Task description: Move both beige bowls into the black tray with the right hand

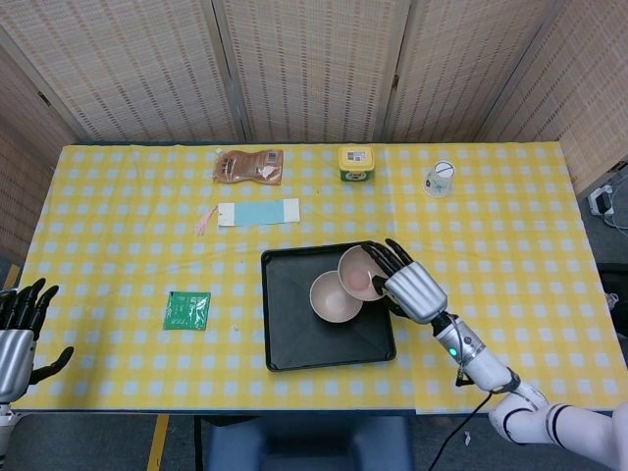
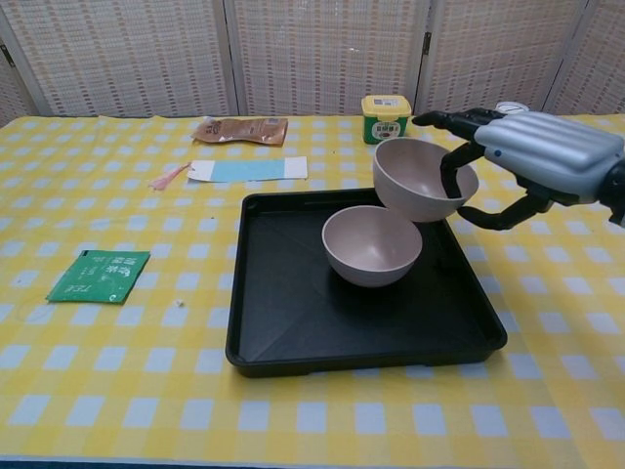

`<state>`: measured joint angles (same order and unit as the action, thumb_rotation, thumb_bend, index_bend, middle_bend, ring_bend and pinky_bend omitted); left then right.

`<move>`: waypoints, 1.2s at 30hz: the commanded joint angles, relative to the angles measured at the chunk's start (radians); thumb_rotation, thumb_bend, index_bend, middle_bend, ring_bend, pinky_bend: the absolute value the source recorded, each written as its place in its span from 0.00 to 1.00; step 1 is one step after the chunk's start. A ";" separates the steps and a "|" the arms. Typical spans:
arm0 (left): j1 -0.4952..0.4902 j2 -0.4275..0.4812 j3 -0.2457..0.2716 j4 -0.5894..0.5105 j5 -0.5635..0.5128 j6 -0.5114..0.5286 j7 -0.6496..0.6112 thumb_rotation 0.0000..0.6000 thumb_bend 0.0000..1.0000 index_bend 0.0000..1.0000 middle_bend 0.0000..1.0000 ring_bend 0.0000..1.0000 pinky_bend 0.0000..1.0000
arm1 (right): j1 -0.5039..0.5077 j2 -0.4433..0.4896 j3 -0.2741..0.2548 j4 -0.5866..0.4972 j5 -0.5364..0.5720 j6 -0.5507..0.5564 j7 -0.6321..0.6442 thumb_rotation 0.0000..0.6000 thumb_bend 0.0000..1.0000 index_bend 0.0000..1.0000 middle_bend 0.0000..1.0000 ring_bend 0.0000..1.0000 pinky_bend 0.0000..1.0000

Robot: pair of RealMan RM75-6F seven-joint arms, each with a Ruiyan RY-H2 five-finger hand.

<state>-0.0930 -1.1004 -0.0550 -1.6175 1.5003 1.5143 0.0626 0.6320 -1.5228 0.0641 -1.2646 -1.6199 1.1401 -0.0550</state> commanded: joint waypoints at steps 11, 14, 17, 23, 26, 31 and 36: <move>0.004 0.007 -0.005 -0.004 -0.009 0.003 -0.008 1.00 0.28 0.00 0.00 0.00 0.00 | 0.048 -0.085 -0.010 0.052 -0.012 -0.045 -0.010 1.00 0.49 0.66 0.00 0.00 0.00; 0.006 0.008 -0.004 -0.004 -0.005 0.007 -0.010 1.00 0.28 0.00 0.00 0.00 0.00 | 0.048 -0.093 -0.016 0.062 -0.013 -0.045 -0.010 1.00 0.49 0.66 0.00 0.00 0.00; 0.006 0.007 -0.004 -0.003 -0.002 0.009 -0.015 1.00 0.28 0.00 0.00 0.00 0.00 | 0.051 -0.100 -0.022 0.072 -0.012 -0.053 -0.007 1.00 0.49 0.66 0.00 0.00 0.00; 0.009 0.006 -0.003 -0.001 0.004 0.018 -0.018 1.00 0.28 0.00 0.00 0.00 0.00 | 0.054 -0.116 -0.031 0.092 -0.007 -0.064 0.008 1.00 0.49 0.66 0.00 0.00 0.00; 0.012 0.007 -0.005 -0.001 0.004 0.022 -0.019 1.00 0.28 0.00 0.00 0.00 0.00 | 0.057 -0.124 -0.032 0.105 0.000 -0.075 0.015 1.00 0.49 0.66 0.00 0.00 0.00; 0.013 0.008 -0.008 -0.001 -0.002 0.024 -0.022 1.00 0.28 0.00 0.00 0.00 0.00 | 0.060 -0.128 -0.037 0.112 -0.003 -0.074 0.023 1.00 0.49 0.63 0.00 0.00 0.00; 0.015 0.004 -0.013 -0.002 -0.009 0.030 -0.014 1.00 0.28 0.00 0.00 0.00 0.00 | 0.058 -0.116 -0.043 0.099 -0.002 -0.074 0.030 1.00 0.49 0.48 0.00 0.00 0.00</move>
<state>-0.0780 -1.0965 -0.0684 -1.6197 1.4914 1.5438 0.0488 0.6903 -1.6404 0.0220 -1.1643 -1.6217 1.0660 -0.0260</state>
